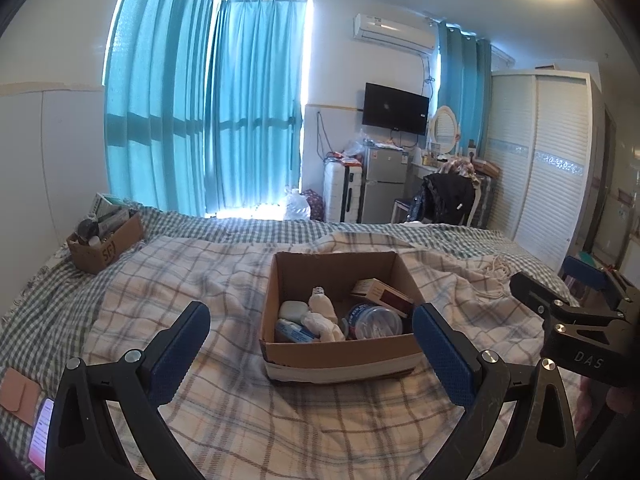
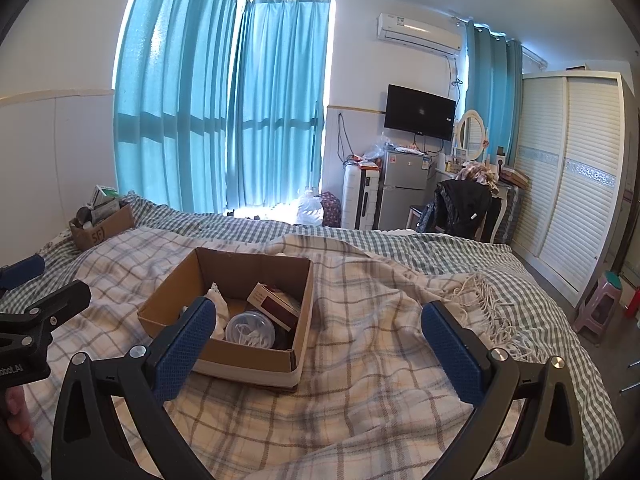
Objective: Organize objects
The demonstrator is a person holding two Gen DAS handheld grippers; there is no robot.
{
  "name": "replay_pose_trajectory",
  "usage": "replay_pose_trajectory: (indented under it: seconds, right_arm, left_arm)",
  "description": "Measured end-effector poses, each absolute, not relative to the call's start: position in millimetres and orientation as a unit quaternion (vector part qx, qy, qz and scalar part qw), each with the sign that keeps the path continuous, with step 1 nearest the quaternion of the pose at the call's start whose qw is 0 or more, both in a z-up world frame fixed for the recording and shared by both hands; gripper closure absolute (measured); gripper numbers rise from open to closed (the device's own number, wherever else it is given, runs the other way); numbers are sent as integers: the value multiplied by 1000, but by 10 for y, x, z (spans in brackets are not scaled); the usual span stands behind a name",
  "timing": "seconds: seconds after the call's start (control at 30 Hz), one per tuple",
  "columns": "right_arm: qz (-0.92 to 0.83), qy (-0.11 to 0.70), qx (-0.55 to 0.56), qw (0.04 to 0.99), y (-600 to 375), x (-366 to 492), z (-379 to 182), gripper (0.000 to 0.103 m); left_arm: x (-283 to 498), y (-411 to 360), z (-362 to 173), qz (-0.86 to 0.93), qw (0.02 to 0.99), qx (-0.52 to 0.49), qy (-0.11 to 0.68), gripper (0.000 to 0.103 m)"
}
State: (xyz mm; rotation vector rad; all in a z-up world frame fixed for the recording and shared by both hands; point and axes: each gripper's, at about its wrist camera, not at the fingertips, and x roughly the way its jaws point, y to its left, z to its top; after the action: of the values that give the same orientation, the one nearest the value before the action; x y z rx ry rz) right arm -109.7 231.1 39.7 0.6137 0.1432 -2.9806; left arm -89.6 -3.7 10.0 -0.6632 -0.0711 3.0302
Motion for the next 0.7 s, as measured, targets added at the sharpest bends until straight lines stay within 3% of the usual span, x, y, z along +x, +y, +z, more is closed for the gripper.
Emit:
replay_pose_trajectory:
  seconds: [0.7]
  right_arm:
    - [-977, 45, 204, 50, 2321, -1095, 410, 0]
  left_arm:
    - [-895, 32, 85, 977, 13, -215, 3, 0]
